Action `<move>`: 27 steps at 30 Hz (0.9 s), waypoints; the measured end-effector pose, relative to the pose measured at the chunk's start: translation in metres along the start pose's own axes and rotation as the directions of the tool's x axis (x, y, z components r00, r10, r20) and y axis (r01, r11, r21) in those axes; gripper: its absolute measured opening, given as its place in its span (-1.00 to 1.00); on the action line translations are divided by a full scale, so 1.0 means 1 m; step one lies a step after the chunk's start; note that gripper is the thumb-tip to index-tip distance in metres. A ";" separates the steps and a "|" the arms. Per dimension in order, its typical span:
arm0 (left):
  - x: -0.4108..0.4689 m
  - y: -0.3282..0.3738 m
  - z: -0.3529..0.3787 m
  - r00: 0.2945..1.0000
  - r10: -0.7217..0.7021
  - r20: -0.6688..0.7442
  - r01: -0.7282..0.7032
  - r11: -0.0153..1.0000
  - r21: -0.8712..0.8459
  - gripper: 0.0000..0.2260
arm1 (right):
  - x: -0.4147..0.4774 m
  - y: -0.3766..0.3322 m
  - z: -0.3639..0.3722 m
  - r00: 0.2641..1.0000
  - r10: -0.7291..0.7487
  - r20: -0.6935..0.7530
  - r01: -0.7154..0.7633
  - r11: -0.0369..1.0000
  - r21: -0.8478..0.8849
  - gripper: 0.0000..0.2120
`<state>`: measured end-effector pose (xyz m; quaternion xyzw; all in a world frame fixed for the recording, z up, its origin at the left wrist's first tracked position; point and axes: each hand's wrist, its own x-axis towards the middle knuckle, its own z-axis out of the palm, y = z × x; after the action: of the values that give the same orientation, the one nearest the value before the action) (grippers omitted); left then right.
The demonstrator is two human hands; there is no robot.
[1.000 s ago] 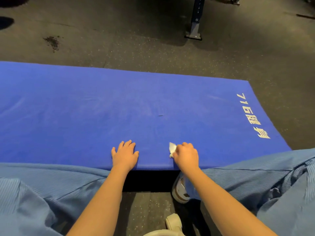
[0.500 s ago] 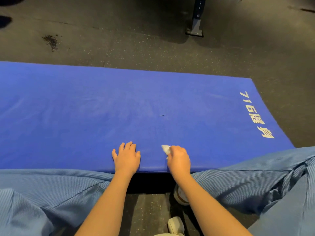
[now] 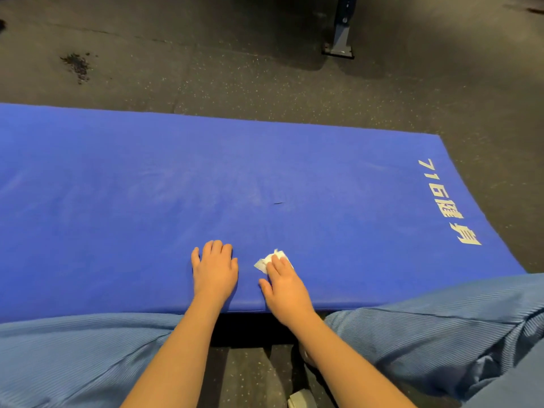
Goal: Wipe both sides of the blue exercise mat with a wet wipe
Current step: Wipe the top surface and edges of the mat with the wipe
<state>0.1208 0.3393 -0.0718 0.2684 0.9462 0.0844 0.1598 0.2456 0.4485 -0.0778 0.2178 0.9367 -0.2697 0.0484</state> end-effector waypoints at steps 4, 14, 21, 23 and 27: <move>0.000 -0.002 0.007 0.991 -0.007 0.134 0.007 1.000 -0.002 -0.60 | 0.026 0.033 -0.012 0.991 0.124 -0.050 -0.130 0.981 -0.147 -0.25; -0.002 -0.001 0.011 0.992 -0.032 0.121 0.031 0.999 0.010 -0.58 | 0.047 0.031 -0.011 0.990 0.071 0.121 -0.044 0.977 -0.210 -0.35; 0.005 0.000 0.007 0.993 -0.080 0.088 0.086 0.994 -0.065 -0.64 | 0.058 0.021 -0.011 0.984 0.085 0.158 -0.082 0.996 -0.026 -0.54; 0.015 0.001 0.006 0.996 -0.073 0.049 0.078 0.992 -0.098 -0.71 | 0.058 0.032 -0.012 0.983 0.017 0.183 0.005 0.993 -0.120 -0.56; 0.043 -0.004 0.003 0.999 0.006 0.043 -0.002 0.996 -0.091 -0.64 | 0.073 0.070 -0.025 0.915 0.399 0.052 -0.375 0.893 -0.247 -0.49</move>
<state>0.0848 0.3589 -0.0866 0.2647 0.9371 0.1222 0.1921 0.2107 0.5425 -0.1052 0.3790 0.8958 -0.1542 0.1736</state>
